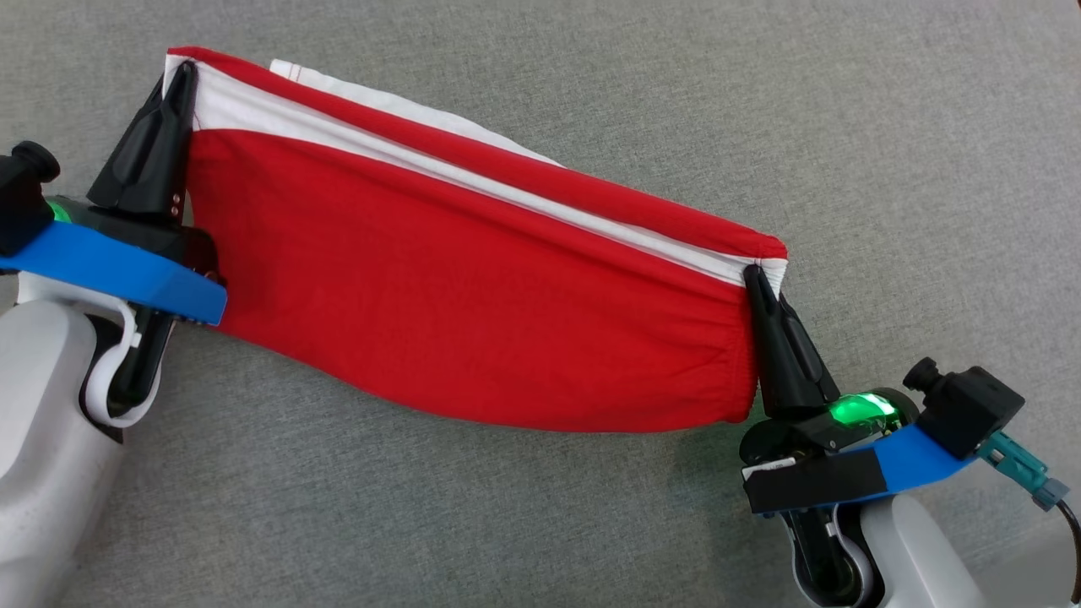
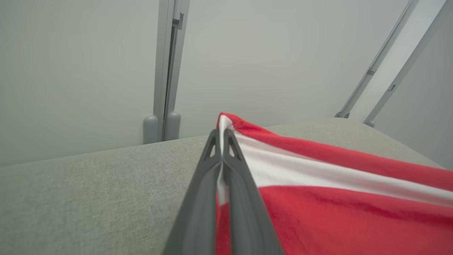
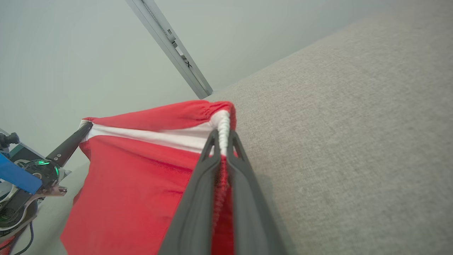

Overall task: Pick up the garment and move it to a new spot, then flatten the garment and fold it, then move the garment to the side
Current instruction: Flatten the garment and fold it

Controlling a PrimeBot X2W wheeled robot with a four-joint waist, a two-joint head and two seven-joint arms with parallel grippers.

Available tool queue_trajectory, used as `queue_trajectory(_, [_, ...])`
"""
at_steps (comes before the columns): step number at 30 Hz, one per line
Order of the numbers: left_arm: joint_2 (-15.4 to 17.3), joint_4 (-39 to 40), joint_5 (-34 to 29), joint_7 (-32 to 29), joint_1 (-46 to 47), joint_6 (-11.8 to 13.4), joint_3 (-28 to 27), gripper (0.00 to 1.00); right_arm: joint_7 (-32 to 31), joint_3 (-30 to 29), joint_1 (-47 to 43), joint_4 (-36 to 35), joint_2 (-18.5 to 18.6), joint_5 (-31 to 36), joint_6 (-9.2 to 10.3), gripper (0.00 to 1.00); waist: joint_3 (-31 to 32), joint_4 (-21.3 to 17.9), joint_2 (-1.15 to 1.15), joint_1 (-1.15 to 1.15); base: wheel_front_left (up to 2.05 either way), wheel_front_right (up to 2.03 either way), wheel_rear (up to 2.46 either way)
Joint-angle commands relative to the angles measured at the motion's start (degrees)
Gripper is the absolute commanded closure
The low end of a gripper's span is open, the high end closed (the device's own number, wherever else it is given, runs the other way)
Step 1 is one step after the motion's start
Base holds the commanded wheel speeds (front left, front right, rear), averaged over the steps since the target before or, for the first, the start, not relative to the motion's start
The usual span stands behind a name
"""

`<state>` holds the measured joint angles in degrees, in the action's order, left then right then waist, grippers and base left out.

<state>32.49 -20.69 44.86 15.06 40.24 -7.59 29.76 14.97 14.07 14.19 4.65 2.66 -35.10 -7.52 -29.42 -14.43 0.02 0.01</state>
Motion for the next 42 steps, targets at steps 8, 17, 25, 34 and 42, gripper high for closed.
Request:
queue_trajectory(8, [-1.56, -2.42, -3.58, 0.16, 2.9, 0.18, -0.11, 1.0, 0.31, 0.62, -0.23, -1.5, 0.39, -1.53, 0.05, 1.0, -1.95, -2.35, -0.02, -0.01, 0.0, 0.0, 0.0])
queue_trajectory(17, [-0.32, -4.23, -4.81, 0.15, 3.73, 0.17, 1.45, 1.0, 0.3, 3.6, 0.82, -2.21, 0.35, -2.21, 0.04, 1.0, -3.1, -3.88, -0.02, -0.01, 0.0, 0.0, 0.0])
queue_trajectory(25, [0.81, -5.08, -4.17, 0.15, 6.11, 0.17, 3.93, 1.0, 0.28, 4.38, 2.27, -1.99, 0.36, -2.75, 0.04, 1.0, -3.63, -4.18, -0.02, -0.01, 0.0, 0.0, 0.0])
queue_trajectory(34, [1.17, -5.75, -3.48, 0.14, 5.53, 0.17, 4.34, 0.0, 0.28, 3.22, 2.11, -2.39, 0.35, -0.51, 0.04, 0.0, -3.77, -4.45, -0.02, -0.01, 0.0, 0.0, 0.0])
queue_trajectory(42, [1.09, -7.42, -1.59, 0.14, 3.19, 0.15, 5.51, 0.0, 0.27, 0.15, 0.58, -1.87, 0.33, 0.51, 0.03, 0.0, -1.54, -3.1, -0.02, -0.01, 0.0, 0.0, 0.0])
